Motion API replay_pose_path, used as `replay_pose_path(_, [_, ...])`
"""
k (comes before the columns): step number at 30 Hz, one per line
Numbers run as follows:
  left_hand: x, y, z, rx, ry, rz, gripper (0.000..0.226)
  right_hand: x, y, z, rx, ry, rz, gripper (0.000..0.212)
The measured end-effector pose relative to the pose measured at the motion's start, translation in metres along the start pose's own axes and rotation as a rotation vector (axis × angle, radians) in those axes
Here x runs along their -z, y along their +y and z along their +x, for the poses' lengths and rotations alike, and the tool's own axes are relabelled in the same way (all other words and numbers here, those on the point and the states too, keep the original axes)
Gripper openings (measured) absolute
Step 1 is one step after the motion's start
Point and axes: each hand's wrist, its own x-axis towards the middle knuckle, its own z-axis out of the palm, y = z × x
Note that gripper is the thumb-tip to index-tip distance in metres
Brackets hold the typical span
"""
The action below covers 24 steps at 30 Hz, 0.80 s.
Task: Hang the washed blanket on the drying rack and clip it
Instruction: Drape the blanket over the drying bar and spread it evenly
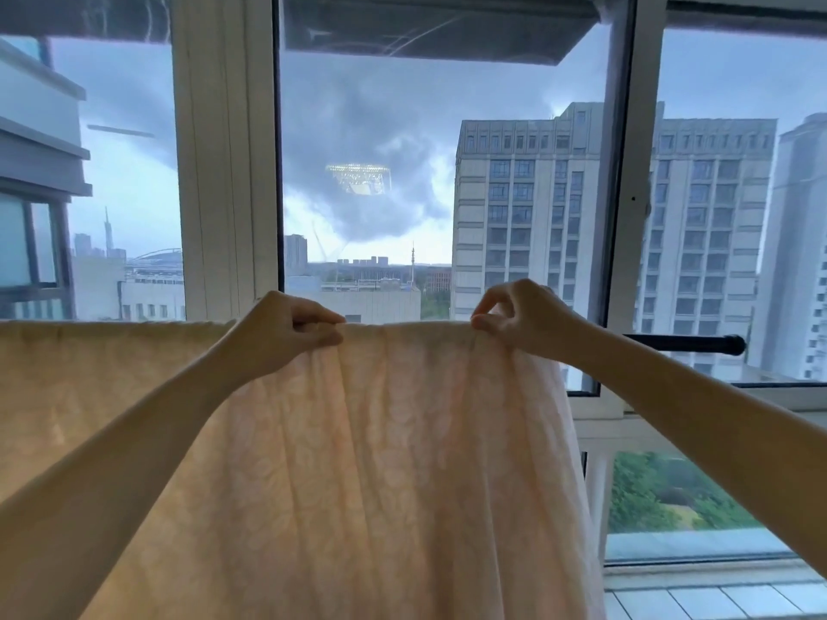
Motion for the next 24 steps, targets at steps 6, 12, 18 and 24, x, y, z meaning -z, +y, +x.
replay_pose_path(6, [0.002,0.002,-0.006,-0.045,0.056,-0.04,0.015,-0.004,0.003,-0.003,0.032,0.003,-0.137,0.006])
replay_pose_path(12, [-0.001,0.0,-0.005,-0.015,0.094,-0.139,0.006,-0.003,0.003,-0.01,0.049,0.012,-0.29,0.009])
replay_pose_path(18, [-0.005,0.0,-0.006,-0.005,0.135,-0.17,0.002,0.003,0.009,-0.007,0.083,-0.042,-0.199,0.009])
replay_pose_path(24, [-0.008,0.002,-0.009,-0.01,0.153,-0.143,0.004,0.0,0.01,-0.007,0.124,0.02,-0.178,0.004])
